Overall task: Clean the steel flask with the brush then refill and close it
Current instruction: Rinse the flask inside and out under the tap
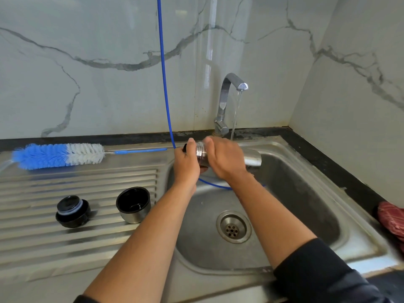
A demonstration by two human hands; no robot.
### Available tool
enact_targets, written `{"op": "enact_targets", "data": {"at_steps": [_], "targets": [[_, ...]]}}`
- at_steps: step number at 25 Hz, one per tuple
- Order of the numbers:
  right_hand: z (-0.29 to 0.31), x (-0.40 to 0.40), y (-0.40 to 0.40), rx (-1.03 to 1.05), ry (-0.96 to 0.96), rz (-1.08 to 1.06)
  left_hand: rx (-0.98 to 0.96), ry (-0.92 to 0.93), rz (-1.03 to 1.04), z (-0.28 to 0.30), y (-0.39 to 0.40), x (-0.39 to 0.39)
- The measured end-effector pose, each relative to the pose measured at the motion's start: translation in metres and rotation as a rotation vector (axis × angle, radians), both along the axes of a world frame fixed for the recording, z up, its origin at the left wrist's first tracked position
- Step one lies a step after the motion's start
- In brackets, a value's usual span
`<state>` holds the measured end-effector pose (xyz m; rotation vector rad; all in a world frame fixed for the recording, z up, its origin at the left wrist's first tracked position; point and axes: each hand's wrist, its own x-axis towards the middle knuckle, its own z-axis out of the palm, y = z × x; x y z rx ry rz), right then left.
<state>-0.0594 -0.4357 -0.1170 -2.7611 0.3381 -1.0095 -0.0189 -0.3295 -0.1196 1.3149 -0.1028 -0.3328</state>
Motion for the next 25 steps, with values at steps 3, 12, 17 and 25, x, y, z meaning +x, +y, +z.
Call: {"op": "enact_targets", "data": {"at_steps": [3,12,17,25], "targets": [[-0.010,-0.023,-0.036,0.137,0.071,-0.105,-0.010,0.006,0.038,0.003,0.009,0.004],[-0.005,-0.011,-0.017,0.017,0.081,-0.013,-0.001,-0.018,0.056,0.000,0.008,0.001],[-0.017,-0.031,-0.064,0.955,-0.024,-0.318,-0.091,-0.017,0.027,0.008,0.013,0.002],[-0.007,-0.035,-0.054,0.814,-0.320,-0.265,-0.091,0.142,0.016,0.004,0.008,0.004]]}}
